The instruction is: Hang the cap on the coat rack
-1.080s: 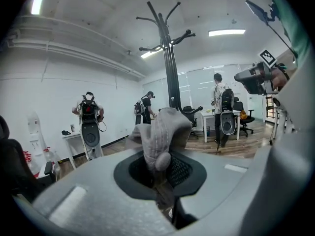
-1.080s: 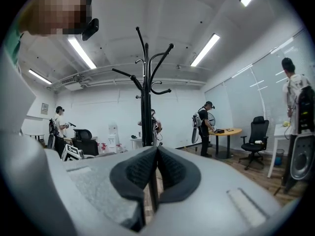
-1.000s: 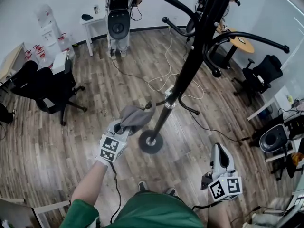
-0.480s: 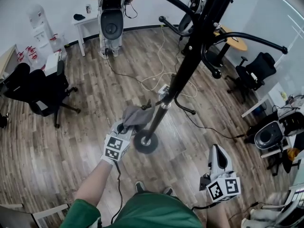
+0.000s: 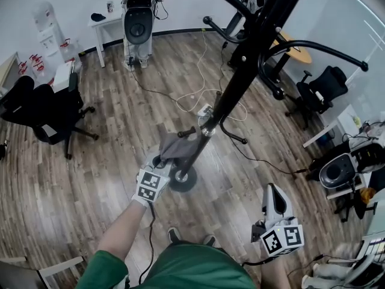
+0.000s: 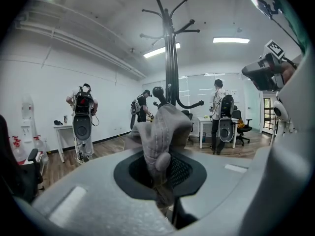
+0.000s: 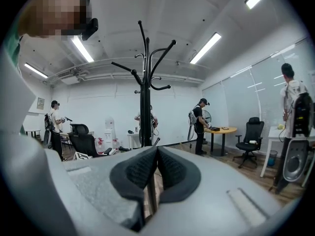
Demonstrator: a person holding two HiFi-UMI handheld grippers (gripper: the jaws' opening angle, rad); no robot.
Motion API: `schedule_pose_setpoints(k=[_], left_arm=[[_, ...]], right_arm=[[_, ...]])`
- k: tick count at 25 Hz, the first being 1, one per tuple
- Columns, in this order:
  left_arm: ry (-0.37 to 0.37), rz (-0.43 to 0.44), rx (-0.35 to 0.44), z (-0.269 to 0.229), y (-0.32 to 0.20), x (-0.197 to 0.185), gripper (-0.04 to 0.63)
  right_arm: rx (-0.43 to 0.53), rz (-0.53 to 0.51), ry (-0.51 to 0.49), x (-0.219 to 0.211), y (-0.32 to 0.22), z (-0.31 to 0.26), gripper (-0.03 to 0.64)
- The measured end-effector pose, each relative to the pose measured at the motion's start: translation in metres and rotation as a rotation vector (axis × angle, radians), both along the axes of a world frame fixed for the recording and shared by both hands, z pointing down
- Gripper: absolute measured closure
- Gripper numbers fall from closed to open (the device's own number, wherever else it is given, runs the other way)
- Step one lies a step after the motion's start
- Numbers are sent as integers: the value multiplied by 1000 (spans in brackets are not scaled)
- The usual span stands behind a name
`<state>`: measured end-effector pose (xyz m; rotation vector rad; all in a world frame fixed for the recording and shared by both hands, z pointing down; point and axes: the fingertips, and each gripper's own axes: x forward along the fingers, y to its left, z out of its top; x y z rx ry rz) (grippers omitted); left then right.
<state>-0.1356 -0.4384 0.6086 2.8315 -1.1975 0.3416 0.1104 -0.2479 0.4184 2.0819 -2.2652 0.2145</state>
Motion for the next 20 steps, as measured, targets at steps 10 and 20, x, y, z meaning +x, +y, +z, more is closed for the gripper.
schedule_pose_setpoints(k=[10,20], left_arm=[[-74,2,-61,33,-6,20,562],[-88,-48,-240,56,11,20,335]], right_arm=[[-4,-2,-10,17,1,5,614],[23,-74,-54,38,-7,1,614]])
